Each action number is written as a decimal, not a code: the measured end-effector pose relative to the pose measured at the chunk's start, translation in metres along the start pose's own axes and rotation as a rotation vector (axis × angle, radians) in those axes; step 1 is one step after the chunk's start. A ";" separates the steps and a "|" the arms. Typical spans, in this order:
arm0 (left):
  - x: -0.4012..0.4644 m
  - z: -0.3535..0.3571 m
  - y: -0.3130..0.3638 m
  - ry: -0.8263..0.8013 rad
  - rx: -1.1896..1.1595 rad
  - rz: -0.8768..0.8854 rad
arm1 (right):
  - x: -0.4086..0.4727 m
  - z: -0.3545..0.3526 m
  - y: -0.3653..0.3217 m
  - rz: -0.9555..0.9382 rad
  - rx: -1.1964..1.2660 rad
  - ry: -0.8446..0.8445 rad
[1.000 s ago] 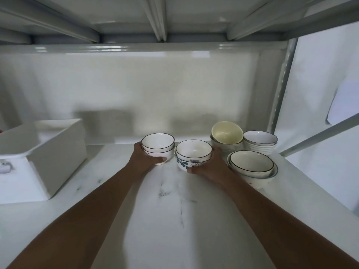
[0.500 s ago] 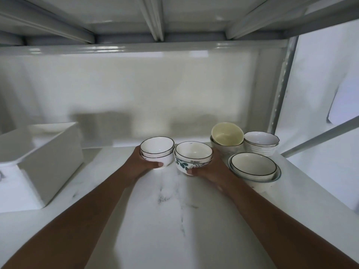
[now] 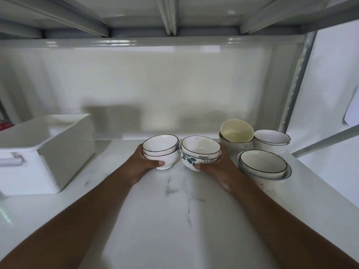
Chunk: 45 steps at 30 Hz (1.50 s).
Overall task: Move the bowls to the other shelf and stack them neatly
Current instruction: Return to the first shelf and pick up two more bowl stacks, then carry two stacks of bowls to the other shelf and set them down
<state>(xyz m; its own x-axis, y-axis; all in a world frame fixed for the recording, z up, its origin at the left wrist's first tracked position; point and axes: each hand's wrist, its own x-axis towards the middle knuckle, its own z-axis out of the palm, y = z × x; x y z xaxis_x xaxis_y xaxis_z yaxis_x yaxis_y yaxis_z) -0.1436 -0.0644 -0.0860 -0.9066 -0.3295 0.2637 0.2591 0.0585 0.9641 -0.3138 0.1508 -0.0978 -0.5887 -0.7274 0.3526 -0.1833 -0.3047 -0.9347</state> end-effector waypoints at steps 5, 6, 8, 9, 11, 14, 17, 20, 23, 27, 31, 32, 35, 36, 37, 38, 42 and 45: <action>-0.007 0.006 0.003 0.022 -0.054 0.022 | -0.005 0.000 -0.007 0.000 0.077 -0.049; -0.008 0.008 0.006 0.028 -0.075 0.015 | -0.007 0.000 -0.010 -0.013 0.090 -0.073; -0.010 0.011 0.011 0.033 -0.120 -0.008 | -0.009 0.002 -0.016 -0.027 0.125 -0.094; -0.011 0.013 0.014 0.032 -0.137 -0.008 | -0.009 0.002 -0.019 -0.024 0.137 -0.098; -0.013 0.016 0.017 0.024 -0.156 -0.001 | -0.009 0.002 -0.021 -0.007 0.161 -0.105; -0.015 0.018 0.026 0.051 -0.148 -0.008 | -0.010 0.001 -0.027 0.027 0.166 -0.104; -0.018 0.016 0.034 0.059 -0.083 -0.029 | -0.013 -0.001 -0.034 0.034 0.180 -0.090; -0.020 0.020 0.042 0.075 -0.067 -0.017 | -0.021 0.001 -0.044 0.033 0.205 -0.068; -0.023 0.028 0.049 0.088 -0.110 0.016 | -0.028 0.005 -0.058 0.019 0.214 -0.060; -0.027 0.040 0.060 0.089 -0.147 0.063 | -0.033 0.004 -0.075 -0.008 0.226 -0.059; -0.026 0.053 0.073 0.060 -0.166 0.098 | -0.043 0.001 -0.093 -0.056 0.246 -0.018; -0.025 0.057 0.077 0.049 -0.176 0.105 | -0.046 -0.001 -0.097 -0.070 0.255 -0.007; -0.021 0.074 0.090 0.018 -0.189 0.128 | -0.056 -0.008 -0.116 -0.110 0.247 0.034; -0.020 0.080 0.094 -0.002 -0.197 0.139 | -0.059 -0.011 -0.121 -0.117 0.241 0.048; -0.019 0.087 0.097 -0.032 -0.206 0.141 | -0.065 -0.016 -0.127 -0.117 0.229 0.074; -0.017 0.094 0.100 -0.057 -0.215 0.140 | -0.069 -0.022 -0.133 -0.109 0.218 0.102; -0.014 0.123 0.107 -0.174 -0.232 0.141 | -0.095 -0.047 -0.150 -0.086 0.159 0.198; -0.011 0.149 0.108 -0.247 -0.253 0.138 | -0.122 -0.068 -0.166 -0.094 0.098 0.247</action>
<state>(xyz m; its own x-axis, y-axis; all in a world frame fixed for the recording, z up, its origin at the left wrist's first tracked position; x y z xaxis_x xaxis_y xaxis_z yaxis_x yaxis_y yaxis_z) -0.1554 0.0858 0.0201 -0.9022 -0.0960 0.4204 0.4308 -0.1583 0.8884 -0.2654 0.3315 0.0110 -0.7489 -0.5252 0.4042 -0.1764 -0.4299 -0.8855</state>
